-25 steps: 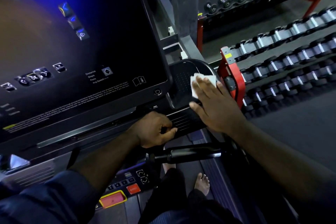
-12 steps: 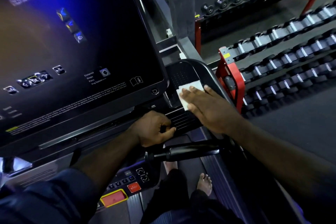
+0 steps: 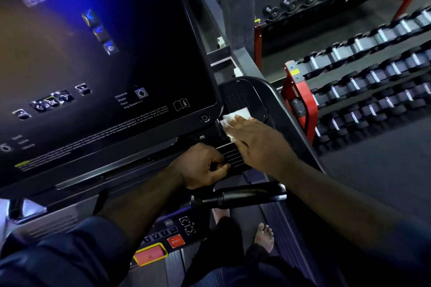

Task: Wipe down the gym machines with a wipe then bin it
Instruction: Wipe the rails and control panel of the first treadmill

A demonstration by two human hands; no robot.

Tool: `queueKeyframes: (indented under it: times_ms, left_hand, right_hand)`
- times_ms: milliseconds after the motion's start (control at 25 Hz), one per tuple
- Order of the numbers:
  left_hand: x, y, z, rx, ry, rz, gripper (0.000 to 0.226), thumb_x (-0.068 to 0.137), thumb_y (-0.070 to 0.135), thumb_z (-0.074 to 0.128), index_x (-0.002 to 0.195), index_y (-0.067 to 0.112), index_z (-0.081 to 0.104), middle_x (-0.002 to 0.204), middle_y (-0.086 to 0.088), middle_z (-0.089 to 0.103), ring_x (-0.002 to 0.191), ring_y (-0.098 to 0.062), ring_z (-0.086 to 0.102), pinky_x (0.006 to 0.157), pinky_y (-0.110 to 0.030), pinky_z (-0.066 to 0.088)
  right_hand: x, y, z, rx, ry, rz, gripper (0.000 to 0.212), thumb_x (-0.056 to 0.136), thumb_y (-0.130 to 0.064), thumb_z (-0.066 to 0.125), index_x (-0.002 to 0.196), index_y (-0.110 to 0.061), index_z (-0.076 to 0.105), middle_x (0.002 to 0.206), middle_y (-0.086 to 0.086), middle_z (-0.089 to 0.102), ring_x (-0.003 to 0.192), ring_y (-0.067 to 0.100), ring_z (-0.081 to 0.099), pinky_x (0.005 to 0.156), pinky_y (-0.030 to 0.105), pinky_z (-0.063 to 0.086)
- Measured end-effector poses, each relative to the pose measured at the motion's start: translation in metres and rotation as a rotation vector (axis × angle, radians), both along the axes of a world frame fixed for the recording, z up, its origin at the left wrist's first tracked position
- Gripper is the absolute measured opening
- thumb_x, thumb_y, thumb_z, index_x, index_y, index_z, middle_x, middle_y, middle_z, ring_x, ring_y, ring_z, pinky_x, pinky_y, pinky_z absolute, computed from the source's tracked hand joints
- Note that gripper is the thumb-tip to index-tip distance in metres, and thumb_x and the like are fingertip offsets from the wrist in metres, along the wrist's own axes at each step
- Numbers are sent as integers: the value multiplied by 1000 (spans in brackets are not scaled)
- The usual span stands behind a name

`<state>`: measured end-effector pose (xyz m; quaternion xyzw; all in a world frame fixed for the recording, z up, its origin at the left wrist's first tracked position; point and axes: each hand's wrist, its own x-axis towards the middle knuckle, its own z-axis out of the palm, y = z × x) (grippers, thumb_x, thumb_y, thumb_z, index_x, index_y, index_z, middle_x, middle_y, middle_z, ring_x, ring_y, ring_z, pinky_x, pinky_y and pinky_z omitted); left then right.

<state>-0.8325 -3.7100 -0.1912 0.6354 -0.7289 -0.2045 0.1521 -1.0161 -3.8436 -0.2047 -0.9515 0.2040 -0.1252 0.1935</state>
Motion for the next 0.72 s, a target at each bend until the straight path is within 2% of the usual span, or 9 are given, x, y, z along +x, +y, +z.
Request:
queueKeyframes:
  times_ms: [120,240,320,400,480,560,640,680,720]
  left_hand:
    - [1,-1,-4,16,-11,-19,40,98,41,60,69,13,68,69,2,64,64,-15,59,62,-37,50]
    - [1,1,-4,-3,-37,-2,40,100,44,57,77,14,71,75,2,68,71,-17,62,66,-39,52]
    - [-6,-1,-1,-193,-94,21,30,101,35,60,87,12,73,87,-2,70,82,-21,64,70,-40,55]
    - [-22,-12,2,-401,-93,-5,20,99,20,65,105,4,75,109,-10,72,96,-28,66,82,-40,57]
    - [-39,-30,1,-464,-86,-50,27,97,12,66,119,-3,71,125,-19,68,110,-35,64,96,-41,54]
    - [-49,-51,0,-434,-99,16,31,96,10,65,123,-5,67,129,-23,64,115,-38,60,100,-45,51]
    - [-54,-67,-2,-402,-124,87,29,93,7,65,119,-6,67,122,-24,63,109,-39,59,96,-49,50]
    - [-56,-72,-4,-397,-145,83,28,91,7,64,116,-6,67,119,-24,63,106,-39,58,95,-50,50]
    - [-57,-75,-6,-397,-168,62,27,90,7,64,114,-5,66,117,-23,63,105,-39,57,97,-49,49]
  right_hand:
    - [-18,-30,1,13,18,-139,49,106,-40,47,152,-23,51,159,0,47,151,15,36,125,42,30]
    - [7,-58,4,20,121,-249,55,110,-43,33,161,-22,33,168,1,30,157,19,22,130,39,13]
    - [19,-63,3,90,107,-216,55,111,-44,30,162,-24,31,169,-1,27,159,17,15,130,39,11]
    - [7,-60,5,185,59,-120,53,110,-48,31,158,-27,41,164,-5,37,156,11,22,129,41,21]
    - [-20,-58,9,206,6,-77,47,110,-45,39,151,-26,53,156,-5,50,150,7,35,125,39,31]
    - [-36,-64,12,194,-64,-155,41,109,-36,49,149,-27,55,152,-3,54,145,6,44,124,36,33]
    - [-24,-79,16,192,-31,-262,47,110,-28,49,156,-29,44,158,3,49,146,16,44,123,23,18]
    - [-10,-87,18,194,19,-274,51,111,-24,47,160,-27,36,161,6,44,147,22,42,118,20,17]
    - [8,-98,19,189,68,-262,53,112,-21,44,163,-27,30,164,8,39,149,27,39,118,25,19]
